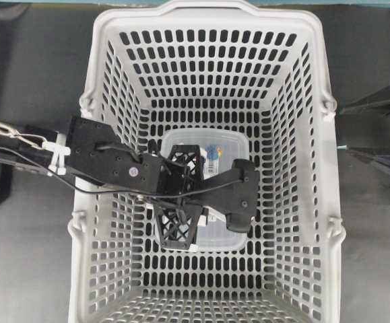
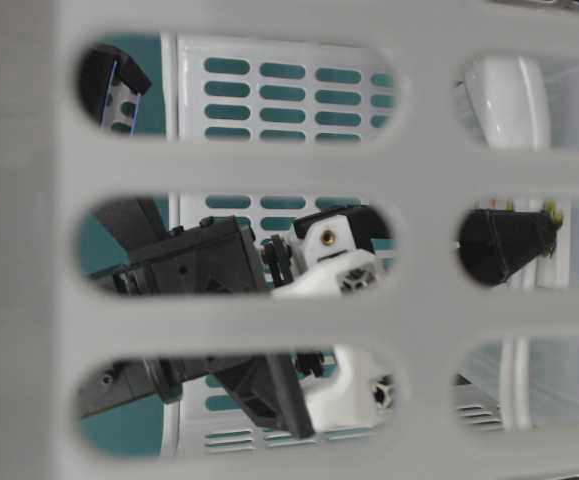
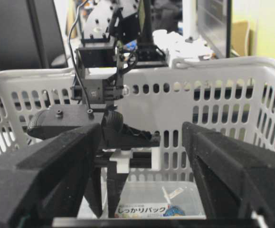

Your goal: Pick up the chinese spoon from the shopping basket with the left arm.

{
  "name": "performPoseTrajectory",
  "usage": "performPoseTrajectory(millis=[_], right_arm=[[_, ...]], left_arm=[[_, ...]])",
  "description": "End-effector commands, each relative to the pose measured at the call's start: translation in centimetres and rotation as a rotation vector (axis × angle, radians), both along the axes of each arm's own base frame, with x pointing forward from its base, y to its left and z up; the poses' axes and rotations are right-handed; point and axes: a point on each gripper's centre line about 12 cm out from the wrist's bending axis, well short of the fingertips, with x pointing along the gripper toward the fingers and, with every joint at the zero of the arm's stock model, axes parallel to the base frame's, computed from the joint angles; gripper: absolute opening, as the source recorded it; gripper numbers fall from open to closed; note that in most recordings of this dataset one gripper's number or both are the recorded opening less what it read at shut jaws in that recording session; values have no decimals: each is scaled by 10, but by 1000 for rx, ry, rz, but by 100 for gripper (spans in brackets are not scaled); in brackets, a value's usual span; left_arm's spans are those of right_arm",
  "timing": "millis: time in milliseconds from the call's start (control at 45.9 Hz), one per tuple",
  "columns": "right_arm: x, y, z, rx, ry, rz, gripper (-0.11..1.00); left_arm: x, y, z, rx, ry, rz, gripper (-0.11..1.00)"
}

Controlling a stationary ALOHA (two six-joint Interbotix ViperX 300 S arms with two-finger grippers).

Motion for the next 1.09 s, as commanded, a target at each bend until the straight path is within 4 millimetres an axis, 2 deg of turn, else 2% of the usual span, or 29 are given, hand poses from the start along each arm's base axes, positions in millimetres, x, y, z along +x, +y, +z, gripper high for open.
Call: performPoseTrajectory(millis=[0, 153, 371, 523, 632, 1068], right_arm=[[1, 0, 3, 2, -8, 1, 67], [1, 0, 3, 5, -8, 1, 67], [1, 0, 3, 3, -8, 1, 67], [1, 0, 3, 3, -8, 1, 67], [1, 0, 4, 5, -11, 1, 67], [1, 2, 3, 3, -8, 9, 67]], left_arm=[[4, 2, 35, -8, -78, 5, 13], [5, 1, 88, -16, -140, 8, 13], [-6, 1, 160, -14, -110, 18, 13], [-14, -1, 198, -16, -99, 20, 13], [-17, -1, 209, -26, -91, 41, 13], [-13, -2, 204, -34, -69, 65, 13]])
